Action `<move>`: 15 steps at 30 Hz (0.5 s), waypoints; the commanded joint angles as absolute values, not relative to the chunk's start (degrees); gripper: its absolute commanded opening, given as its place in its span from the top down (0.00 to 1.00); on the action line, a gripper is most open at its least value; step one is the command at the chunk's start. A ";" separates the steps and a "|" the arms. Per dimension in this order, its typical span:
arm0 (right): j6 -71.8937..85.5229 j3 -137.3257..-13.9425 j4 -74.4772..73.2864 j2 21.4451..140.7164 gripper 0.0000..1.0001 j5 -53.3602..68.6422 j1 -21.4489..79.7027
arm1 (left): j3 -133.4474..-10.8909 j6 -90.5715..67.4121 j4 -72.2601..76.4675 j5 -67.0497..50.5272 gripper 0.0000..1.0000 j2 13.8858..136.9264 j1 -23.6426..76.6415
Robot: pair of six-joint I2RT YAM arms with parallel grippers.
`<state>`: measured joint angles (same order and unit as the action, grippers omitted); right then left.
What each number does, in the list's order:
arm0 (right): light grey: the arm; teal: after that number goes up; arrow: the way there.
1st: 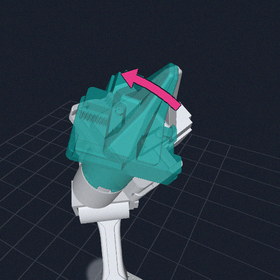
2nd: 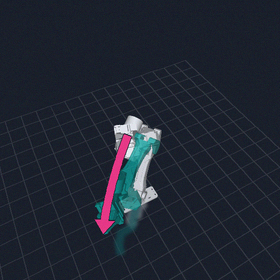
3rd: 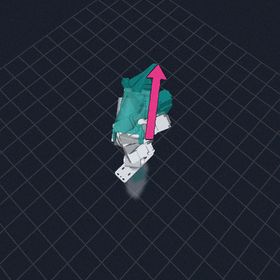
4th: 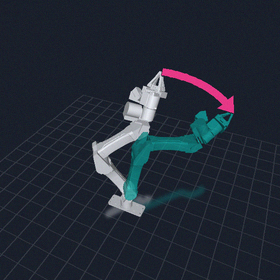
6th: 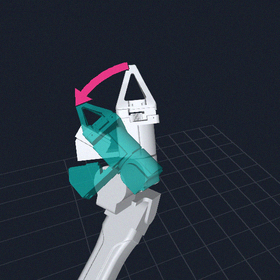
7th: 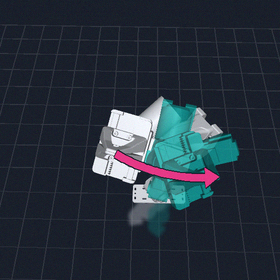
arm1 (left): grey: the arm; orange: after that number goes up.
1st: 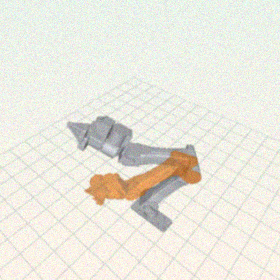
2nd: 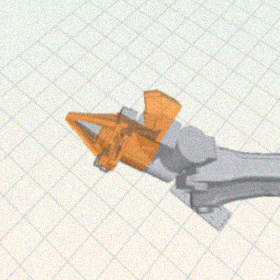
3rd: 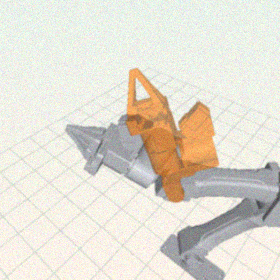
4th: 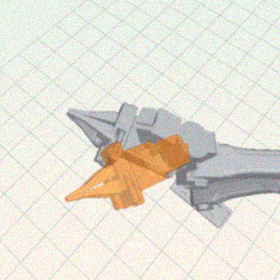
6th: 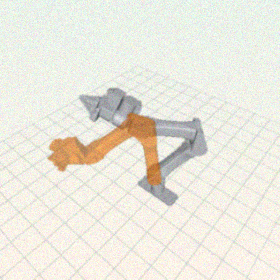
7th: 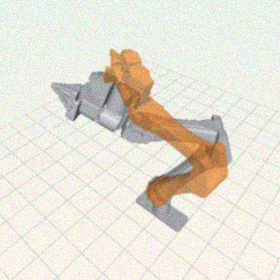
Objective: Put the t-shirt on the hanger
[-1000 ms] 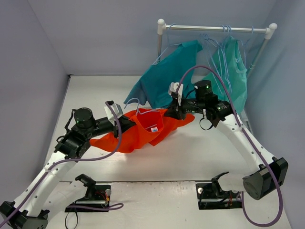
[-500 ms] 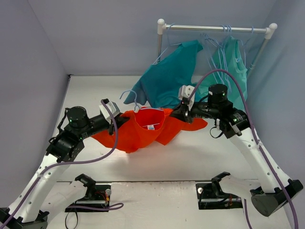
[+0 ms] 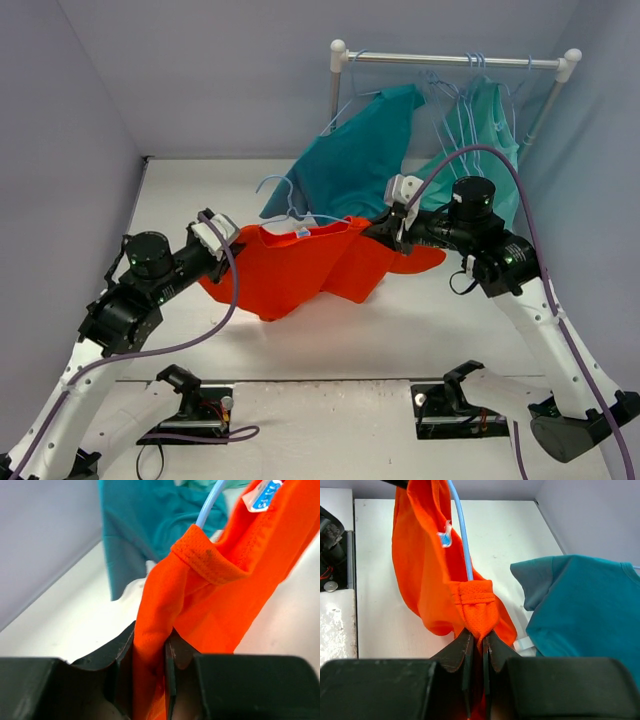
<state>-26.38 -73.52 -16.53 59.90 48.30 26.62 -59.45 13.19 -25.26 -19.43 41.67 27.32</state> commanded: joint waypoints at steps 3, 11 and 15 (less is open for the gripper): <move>-24.86 -79.12 -11.87 59.39 1.00 44.17 26.01 | -68.38 16.78 -27.17 -5.82 0.53 40.48 26.81; -23.33 -88.70 -11.64 62.23 1.00 37.83 25.93 | -78.07 13.32 -27.35 4.39 0.30 42.83 26.81; -22.54 -94.44 -11.51 63.57 1.00 34.12 25.93 | -80.53 11.21 -27.28 10.55 0.27 42.84 26.81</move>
